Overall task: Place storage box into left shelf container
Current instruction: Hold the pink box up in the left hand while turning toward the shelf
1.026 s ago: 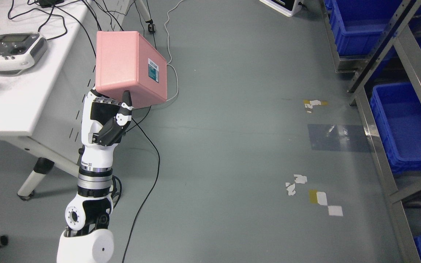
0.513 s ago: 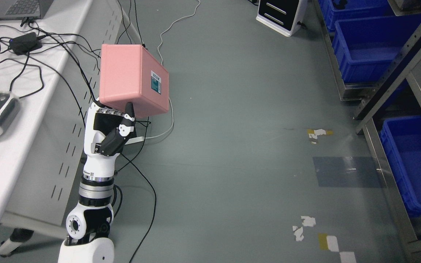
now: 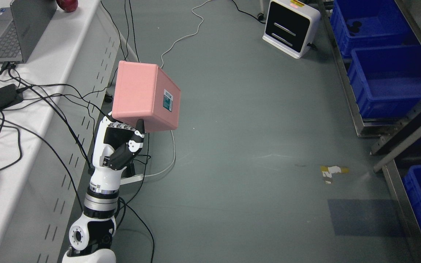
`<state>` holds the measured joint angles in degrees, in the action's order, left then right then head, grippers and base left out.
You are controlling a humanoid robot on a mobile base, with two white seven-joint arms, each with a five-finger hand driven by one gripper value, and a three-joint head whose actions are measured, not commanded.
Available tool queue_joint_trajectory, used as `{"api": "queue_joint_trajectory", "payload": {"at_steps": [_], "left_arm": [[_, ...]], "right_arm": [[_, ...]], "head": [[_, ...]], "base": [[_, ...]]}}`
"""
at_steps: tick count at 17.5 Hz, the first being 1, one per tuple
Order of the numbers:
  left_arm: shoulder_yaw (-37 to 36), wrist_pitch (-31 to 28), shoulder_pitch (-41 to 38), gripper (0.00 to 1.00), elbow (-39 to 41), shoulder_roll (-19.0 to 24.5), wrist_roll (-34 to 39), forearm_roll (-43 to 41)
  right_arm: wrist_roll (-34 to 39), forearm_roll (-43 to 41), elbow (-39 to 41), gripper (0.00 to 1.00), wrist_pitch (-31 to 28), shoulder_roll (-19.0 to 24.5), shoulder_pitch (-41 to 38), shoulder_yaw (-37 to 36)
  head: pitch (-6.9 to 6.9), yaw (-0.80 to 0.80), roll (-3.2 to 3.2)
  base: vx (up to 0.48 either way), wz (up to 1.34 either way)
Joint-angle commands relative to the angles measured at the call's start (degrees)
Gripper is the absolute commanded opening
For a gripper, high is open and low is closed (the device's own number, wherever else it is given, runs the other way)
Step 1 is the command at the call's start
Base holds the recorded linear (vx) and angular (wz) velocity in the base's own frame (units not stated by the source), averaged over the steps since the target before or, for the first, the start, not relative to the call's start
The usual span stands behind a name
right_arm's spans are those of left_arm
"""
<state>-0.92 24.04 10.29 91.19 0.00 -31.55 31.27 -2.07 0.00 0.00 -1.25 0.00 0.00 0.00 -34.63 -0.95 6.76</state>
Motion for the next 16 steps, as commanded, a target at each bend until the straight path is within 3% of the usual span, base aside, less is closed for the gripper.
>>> {"api": "queue_joint_trajectory", "payload": {"at_steps": [1,7,11,16], "left_arm": [[-2.6,0.0,-1.4,0.02,-0.2,1.0,-0.5,0.0],[-4.4,0.0,-2.3,0.03,-0.8,1.0,-1.7,-0.1],[-6.1,0.0,-4.9,0.03,-3.5,1.0,-4.5,-1.5],[-6.8,0.0,-10.8,0.03,-6.3,1.0,-13.2,-8.8]], "right_arm": [[-0.4,0.1,1.0,1.00,0.0,-1.0,-0.5,-0.3],[-0.4,0.1,1.0,1.00,0.0,-1.0,-0.5,-0.3],[-0.4,0.1,1.0,1.00,0.0,-1.0,-0.5,-0.3],[-0.4,0.1,1.0,1.00,0.0,-1.0,-0.5,-0.3]], "head": [[0.00,0.00,0.00],[0.00,0.00,0.00],[0.00,0.00,0.00],[0.00,0.00,0.00]], "base": [[0.496,0.10],[0.475,-0.27],[0.412,-1.11],[0.310,-1.19]]}}
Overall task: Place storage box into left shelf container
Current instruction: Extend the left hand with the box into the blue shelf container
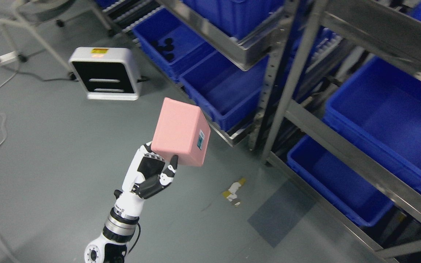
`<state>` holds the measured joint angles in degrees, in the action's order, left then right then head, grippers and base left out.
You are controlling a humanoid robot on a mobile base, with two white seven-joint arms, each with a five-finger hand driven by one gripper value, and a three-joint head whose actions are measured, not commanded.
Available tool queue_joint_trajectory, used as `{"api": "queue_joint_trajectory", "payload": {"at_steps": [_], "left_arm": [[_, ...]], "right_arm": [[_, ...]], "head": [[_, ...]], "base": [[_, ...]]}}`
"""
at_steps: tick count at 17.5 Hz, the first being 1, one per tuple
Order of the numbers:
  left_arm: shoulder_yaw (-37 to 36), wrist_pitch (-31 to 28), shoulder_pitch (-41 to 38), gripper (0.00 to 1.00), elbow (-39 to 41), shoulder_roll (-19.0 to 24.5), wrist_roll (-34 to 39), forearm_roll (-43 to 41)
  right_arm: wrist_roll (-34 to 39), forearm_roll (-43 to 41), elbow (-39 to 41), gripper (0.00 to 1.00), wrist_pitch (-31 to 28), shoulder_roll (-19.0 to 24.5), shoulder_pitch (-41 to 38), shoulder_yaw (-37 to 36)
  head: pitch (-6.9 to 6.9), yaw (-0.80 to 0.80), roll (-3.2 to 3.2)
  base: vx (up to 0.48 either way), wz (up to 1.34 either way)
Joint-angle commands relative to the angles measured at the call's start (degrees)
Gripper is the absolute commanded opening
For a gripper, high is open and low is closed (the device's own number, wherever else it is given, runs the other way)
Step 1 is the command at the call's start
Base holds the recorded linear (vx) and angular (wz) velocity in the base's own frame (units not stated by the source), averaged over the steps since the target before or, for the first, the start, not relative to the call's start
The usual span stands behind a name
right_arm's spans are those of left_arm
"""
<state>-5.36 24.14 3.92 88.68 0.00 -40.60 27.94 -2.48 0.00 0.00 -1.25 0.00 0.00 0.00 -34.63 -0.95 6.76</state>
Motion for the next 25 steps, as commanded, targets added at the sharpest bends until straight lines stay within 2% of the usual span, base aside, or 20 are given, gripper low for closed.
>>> {"api": "queue_joint_trajectory", "payload": {"at_steps": [1,4,7,9,17,20,22,25], "left_arm": [[-2.2,-0.1,-4.5,0.03,-4.3,1.0,-5.4,-7.5],[-0.1,0.9,-1.3,0.03,-6.5,1.0,-6.2,-16.2],[0.7,2.1,6.1,0.04,-10.8,1.0,-9.1,-29.4],[0.8,2.1,11.6,0.04,-12.8,1.0,-11.3,-34.8],[1.8,2.1,27.8,0.04,-20.6,1.0,-13.5,-44.4],[1.8,2.1,33.9,0.04,-27.4,1.0,-13.1,-45.9],[1.9,2.8,37.1,0.04,-33.1,1.0,-12.7,-51.3],[-0.8,4.4,40.5,0.04,-40.0,1.0,-5.7,-56.9]], "right_arm": [[0.0,0.1,1.0,1.00,0.0,-1.0,-0.5,-0.3],[0.0,0.1,1.0,1.00,0.0,-1.0,-0.5,-0.3],[0.0,0.1,1.0,1.00,0.0,-1.0,-0.5,-0.3],[0.0,0.1,1.0,1.00,0.0,-1.0,-0.5,-0.3],[0.0,0.1,1.0,1.00,0.0,-1.0,-0.5,-0.3],[0.0,0.1,1.0,1.00,0.0,-1.0,-0.5,-0.3],[0.0,0.1,1.0,1.00,0.0,-1.0,-0.5,-0.3],[0.0,0.1,1.0,1.00,0.0,-1.0,-0.5,-0.3]], "head": [[0.00,0.00,0.00],[0.00,0.00,0.00],[0.00,0.00,0.00],[0.00,0.00,0.00],[0.00,0.00,0.00],[0.01,0.00,0.00],[0.01,0.00,0.00],[0.01,0.00,0.00]], "base": [[0.286,-1.15],[0.238,-1.00],[0.215,-0.92],[0.173,-0.78],[0.142,-0.41],[0.077,-0.18],[0.055,-0.12],[0.016,-0.03]]}}
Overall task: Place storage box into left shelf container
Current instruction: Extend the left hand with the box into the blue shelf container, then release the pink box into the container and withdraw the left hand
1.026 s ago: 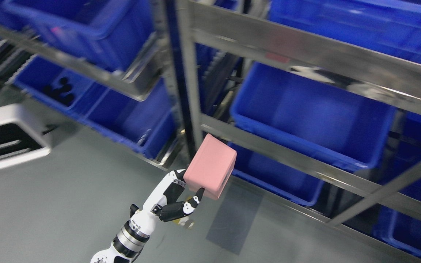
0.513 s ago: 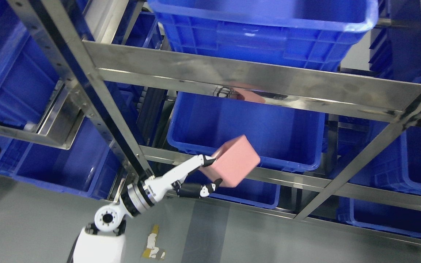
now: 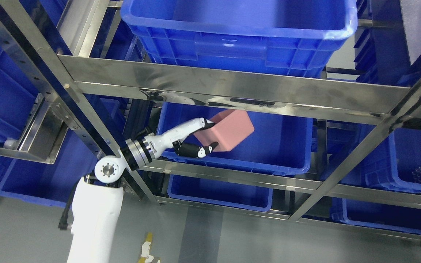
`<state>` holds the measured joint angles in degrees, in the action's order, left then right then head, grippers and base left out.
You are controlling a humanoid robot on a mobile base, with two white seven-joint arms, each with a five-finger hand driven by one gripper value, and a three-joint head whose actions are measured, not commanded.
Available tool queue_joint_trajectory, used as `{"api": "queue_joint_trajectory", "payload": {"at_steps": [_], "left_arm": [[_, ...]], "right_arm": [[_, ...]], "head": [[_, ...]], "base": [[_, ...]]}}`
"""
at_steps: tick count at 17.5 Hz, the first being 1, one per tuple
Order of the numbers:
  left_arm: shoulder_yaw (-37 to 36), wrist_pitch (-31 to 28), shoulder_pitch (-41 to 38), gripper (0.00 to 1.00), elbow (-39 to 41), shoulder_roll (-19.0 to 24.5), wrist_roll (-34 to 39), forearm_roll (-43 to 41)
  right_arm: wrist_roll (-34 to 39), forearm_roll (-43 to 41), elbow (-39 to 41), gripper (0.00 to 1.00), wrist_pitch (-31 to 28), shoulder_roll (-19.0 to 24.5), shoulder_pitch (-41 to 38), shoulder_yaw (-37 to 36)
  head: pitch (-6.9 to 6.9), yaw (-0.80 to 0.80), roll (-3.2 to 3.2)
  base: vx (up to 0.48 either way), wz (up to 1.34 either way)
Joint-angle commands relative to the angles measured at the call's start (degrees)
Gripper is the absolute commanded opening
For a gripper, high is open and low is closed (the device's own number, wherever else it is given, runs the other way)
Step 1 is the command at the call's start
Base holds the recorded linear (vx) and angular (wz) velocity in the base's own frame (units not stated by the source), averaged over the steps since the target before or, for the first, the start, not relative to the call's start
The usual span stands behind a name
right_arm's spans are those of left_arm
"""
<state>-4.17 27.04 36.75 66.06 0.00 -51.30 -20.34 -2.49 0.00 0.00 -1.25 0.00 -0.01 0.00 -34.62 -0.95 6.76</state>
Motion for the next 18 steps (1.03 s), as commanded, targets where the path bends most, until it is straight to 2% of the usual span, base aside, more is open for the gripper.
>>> {"api": "queue_joint_trajectory", "payload": {"at_steps": [1,2,5,6,7,10,12,15,17,18], "left_arm": [[-4.5,2.3,8.0,0.05,-19.2,1.0,9.2,-9.5],[-6.9,2.4,8.0,0.07,-20.0,1.0,12.3,-9.7],[-9.2,2.7,7.9,0.14,-21.6,1.0,14.7,-9.2],[-9.3,2.8,7.8,0.24,-21.7,1.0,15.5,-9.2],[-9.8,2.7,7.7,0.38,-21.8,1.0,16.7,-9.5],[-10.2,2.7,7.6,0.67,-21.3,1.0,17.7,-8.6],[-9.6,1.9,6.8,0.91,-17.7,1.0,18.7,-5.0],[-9.5,0.7,1.8,0.94,-10.1,1.0,29.3,12.6],[-8.8,-0.6,-5.6,0.94,-1.7,1.0,36.9,15.7],[-8.6,-0.9,-9.8,0.95,3.9,1.0,42.2,19.9]], "right_arm": [[0.0,0.1,1.0,1.00,0.0,-1.0,-0.5,-0.3],[0.0,0.1,1.0,1.00,0.0,-1.0,-0.5,-0.3],[0.0,0.1,1.0,1.00,0.0,-1.0,-0.5,-0.3],[0.0,0.1,1.0,1.00,0.0,-1.0,-0.5,-0.3],[0.0,0.1,1.0,1.00,0.0,-1.0,-0.5,-0.3],[0.0,0.1,1.0,1.00,0.0,-1.0,-0.5,-0.3],[0.0,0.1,1.0,1.00,0.0,-1.0,-0.5,-0.3],[0.0,0.1,1.0,1.00,0.0,-1.0,-0.5,-0.3],[0.0,0.1,1.0,1.00,0.0,-1.0,-0.5,-0.3],[0.0,0.1,1.0,1.00,0.0,-1.0,-0.5,-0.3]], "head": [[0.00,0.00,0.00],[0.00,0.00,0.00],[0.00,0.00,0.00],[0.00,0.00,0.00],[0.00,0.00,0.00],[0.00,0.00,0.00],[0.00,0.00,0.00],[0.00,0.00,0.00],[0.01,0.00,0.00],[0.01,0.00,0.00]], "base": [[0.000,0.00],[0.000,0.00],[0.000,0.00],[0.000,0.00],[0.000,0.00],[0.000,0.00],[0.000,0.00],[0.000,0.00],[0.000,0.00],[0.000,0.00]]}}
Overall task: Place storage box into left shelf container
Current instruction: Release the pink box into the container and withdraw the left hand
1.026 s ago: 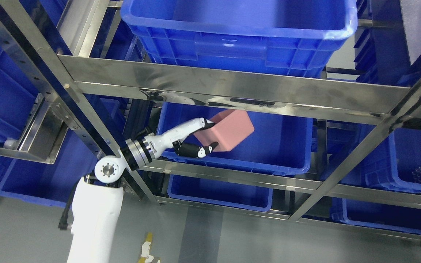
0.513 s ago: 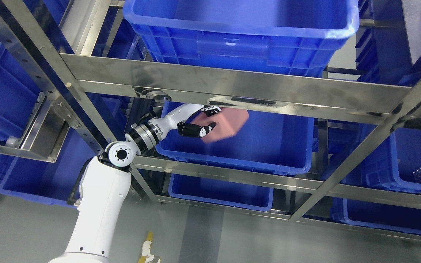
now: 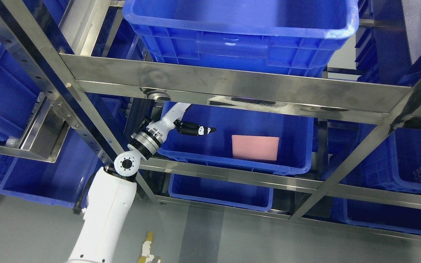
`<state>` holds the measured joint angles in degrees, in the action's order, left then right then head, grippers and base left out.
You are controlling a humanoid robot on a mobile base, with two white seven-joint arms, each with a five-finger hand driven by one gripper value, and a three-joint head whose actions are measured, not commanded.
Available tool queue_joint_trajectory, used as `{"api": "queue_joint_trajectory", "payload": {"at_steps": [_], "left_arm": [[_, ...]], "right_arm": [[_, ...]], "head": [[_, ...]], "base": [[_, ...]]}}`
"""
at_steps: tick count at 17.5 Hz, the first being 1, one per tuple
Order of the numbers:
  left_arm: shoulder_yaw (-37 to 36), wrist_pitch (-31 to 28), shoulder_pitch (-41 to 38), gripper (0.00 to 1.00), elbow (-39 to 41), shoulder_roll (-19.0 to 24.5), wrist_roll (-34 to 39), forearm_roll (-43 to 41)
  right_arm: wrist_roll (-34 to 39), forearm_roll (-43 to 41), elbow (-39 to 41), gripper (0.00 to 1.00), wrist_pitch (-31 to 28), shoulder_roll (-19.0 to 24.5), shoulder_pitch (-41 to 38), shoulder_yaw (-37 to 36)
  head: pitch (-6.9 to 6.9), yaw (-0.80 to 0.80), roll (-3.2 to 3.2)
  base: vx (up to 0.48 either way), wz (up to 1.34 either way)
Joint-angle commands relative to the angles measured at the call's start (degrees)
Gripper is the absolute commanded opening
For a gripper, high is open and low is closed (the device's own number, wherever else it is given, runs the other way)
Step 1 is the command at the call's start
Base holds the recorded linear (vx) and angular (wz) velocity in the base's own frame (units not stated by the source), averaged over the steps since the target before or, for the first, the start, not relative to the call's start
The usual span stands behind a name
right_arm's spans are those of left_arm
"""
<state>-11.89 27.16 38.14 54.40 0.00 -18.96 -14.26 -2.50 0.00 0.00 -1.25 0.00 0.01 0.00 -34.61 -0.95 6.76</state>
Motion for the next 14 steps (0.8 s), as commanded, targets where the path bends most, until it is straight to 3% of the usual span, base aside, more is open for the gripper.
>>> {"api": "queue_joint_trajectory", "payload": {"at_steps": [1,4,6,9,14], "left_arm": [[-0.8,-1.6,-14.3,0.95,19.8,1.0,12.6,16.6],[0.9,-5.7,-23.4,1.00,33.0,1.0,16.8,23.1],[3.4,-9.5,-26.1,1.00,36.5,1.0,17.7,23.2],[5.3,-13.0,-26.8,1.00,37.0,1.0,17.7,23.2],[4.8,-13.4,-26.8,1.00,37.0,1.0,17.3,23.2]], "right_arm": [[0.0,0.1,1.0,1.00,0.0,-1.0,-0.5,-0.3],[0.0,0.1,1.0,1.00,0.0,-1.0,-0.5,-0.3],[0.0,0.1,1.0,1.00,0.0,-1.0,-0.5,-0.3],[0.0,0.1,1.0,1.00,0.0,-1.0,-0.5,-0.3],[0.0,0.1,1.0,1.00,0.0,-1.0,-0.5,-0.3]], "head": [[0.00,0.00,0.00],[0.00,0.00,0.00],[0.00,0.00,0.00],[0.00,0.00,0.00],[0.00,0.00,0.00]], "base": [[0.000,0.00],[0.000,0.00],[0.000,0.00],[0.000,0.00],[0.000,0.00]]}}
